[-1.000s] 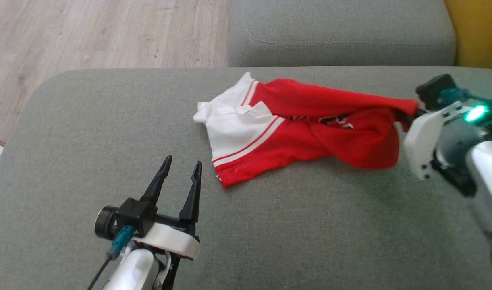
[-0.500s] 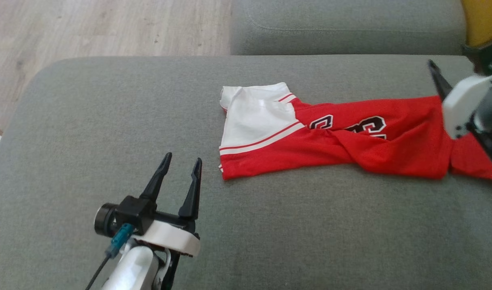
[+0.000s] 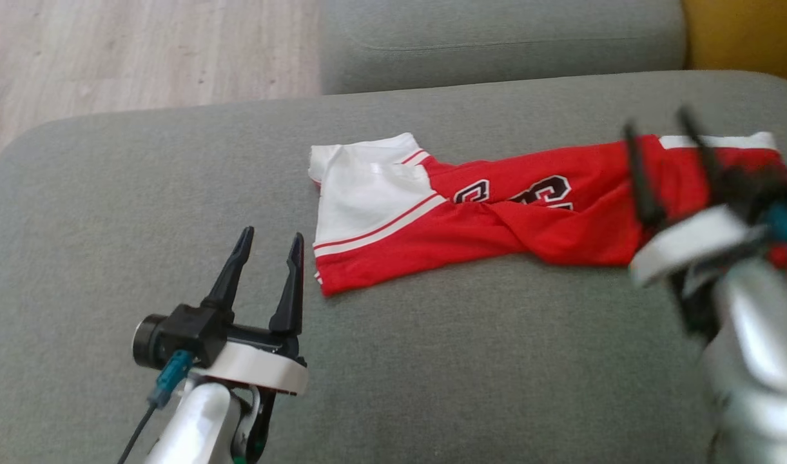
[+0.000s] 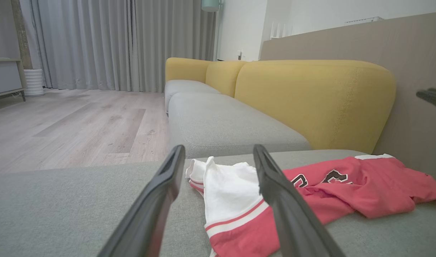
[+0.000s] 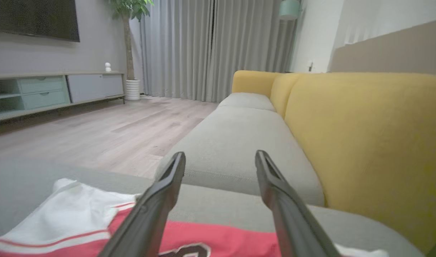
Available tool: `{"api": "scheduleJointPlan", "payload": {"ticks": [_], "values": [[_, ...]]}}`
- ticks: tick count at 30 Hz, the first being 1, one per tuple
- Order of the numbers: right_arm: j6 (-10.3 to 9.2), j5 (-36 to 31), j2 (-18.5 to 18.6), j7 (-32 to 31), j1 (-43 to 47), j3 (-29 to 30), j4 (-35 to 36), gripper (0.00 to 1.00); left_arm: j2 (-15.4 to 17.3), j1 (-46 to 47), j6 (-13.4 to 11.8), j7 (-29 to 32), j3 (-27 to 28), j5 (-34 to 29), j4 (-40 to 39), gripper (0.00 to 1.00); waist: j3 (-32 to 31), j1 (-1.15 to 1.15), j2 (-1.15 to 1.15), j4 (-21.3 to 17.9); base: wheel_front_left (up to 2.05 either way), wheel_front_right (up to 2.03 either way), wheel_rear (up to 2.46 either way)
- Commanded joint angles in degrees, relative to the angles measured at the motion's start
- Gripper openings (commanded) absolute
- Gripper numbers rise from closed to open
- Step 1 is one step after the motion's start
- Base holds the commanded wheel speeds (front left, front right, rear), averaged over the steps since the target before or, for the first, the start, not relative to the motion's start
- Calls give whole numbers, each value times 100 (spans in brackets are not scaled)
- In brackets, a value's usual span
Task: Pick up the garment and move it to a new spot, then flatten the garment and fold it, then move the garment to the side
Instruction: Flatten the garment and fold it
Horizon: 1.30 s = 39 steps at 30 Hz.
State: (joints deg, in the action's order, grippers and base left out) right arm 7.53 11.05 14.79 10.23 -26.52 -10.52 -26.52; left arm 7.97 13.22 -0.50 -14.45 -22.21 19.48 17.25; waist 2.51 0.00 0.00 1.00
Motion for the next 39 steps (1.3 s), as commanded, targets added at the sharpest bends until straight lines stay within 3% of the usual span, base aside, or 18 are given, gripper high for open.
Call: {"api": "scheduleJointPlan", "payload": {"ticks": [1,5,11,19,27,35,39], "values": [[-4,-93,-192,110,194,29,323,100,24,137,-3,-55,257,-38,-211,100,5,0,0,-70,0,0,0],[-4,-320,-774,225,1068,286,657,100,-10,90,21,-55,354,-77,-256,100,61,0,0,-182,0,0,0],[-4,-614,-1045,218,1445,306,837,100,-19,159,111,-55,441,-163,-219,100,249,0,0,-364,0,0,0],[-4,-632,-1136,181,1336,343,1170,100,12,544,217,0,448,-233,75,100,668,0,0,-584,0,0,0],[-4,-655,-1169,162,1272,354,1374,100,124,1624,302,626,407,-275,827,100,1288,0,0,-711,0,0,0],[-4,-646,-1185,211,1106,325,1445,100,301,2542,111,1097,463,-420,1684,100,1695,0,0,-814,0,0,0],[-4,-608,-1189,249,1088,362,1407,100,252,2664,146,1090,408,-403,1937,100,1749,0,0,-815,0,0,0]]}}
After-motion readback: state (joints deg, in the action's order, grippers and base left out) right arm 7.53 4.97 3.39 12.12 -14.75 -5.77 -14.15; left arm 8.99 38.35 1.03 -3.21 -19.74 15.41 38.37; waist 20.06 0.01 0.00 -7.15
